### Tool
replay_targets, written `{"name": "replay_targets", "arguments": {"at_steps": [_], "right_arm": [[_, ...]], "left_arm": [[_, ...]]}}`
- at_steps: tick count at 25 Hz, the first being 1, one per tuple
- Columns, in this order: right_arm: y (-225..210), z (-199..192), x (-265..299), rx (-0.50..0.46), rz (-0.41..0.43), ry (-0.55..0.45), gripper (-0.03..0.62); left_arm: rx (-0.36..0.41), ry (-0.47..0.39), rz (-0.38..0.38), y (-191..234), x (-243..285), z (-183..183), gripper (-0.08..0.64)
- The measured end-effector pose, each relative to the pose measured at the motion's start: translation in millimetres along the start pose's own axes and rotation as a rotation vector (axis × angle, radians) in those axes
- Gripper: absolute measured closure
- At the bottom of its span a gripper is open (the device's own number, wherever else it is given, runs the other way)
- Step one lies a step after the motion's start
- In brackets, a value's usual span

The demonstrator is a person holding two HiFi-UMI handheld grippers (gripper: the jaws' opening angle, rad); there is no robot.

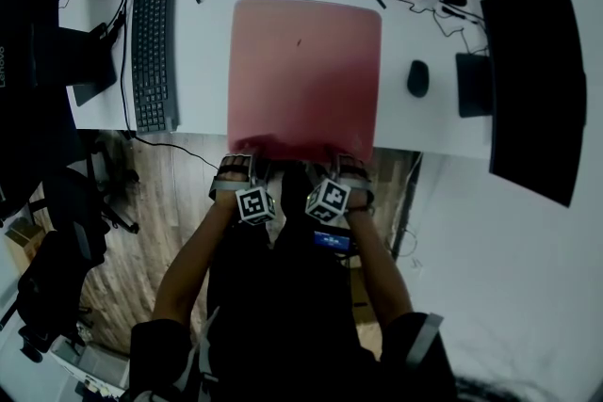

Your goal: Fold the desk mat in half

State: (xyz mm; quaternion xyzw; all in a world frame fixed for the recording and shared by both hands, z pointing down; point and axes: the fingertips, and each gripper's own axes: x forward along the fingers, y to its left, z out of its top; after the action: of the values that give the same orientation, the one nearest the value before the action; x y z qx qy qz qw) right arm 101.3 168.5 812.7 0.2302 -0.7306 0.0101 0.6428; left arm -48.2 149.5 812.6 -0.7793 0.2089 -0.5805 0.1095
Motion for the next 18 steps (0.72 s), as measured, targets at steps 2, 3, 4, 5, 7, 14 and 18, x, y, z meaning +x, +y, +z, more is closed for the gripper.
{"name": "replay_targets", "arguments": {"at_steps": [2,3,4,5,7,14,18], "right_arm": [[-1.4,-1.8,1.4,-0.025,-0.024,0.008,0.341],[-2.7,-1.4,1.5,-0.034,-0.038,0.011,0.341],[-4.0,-0.7,1.6,-0.043,-0.051,0.013,0.341],[-5.1,-0.3,1.9,-0.055,-0.067,0.014,0.341],[-7.6,-0.7,3.4,-0.077,-0.106,0.01,0.342],[-14.7,-0.6,6.0,-0.088,-0.184,-0.026,0.364],[-12.8,3.8,0.7,-0.068,-0.149,-0.037,0.371]], "left_arm": [[-0.002,-0.002,-0.01,3.6,-3.2,3.2,0.353],[-0.007,-0.004,-0.009,6.5,-5.1,4.3,0.353],[-0.014,-0.006,-0.004,8.1,-5.7,4.1,0.354],[-0.022,-0.007,0.002,7.7,-4.8,3.1,0.354],[-0.03,-0.006,0.008,6.4,-3.6,2.2,0.357],[-0.034,-0.002,-0.008,3.8,-7.4,3.8,0.385],[-0.019,-0.005,-0.01,-1.4,-10.8,2.7,0.427]]}}
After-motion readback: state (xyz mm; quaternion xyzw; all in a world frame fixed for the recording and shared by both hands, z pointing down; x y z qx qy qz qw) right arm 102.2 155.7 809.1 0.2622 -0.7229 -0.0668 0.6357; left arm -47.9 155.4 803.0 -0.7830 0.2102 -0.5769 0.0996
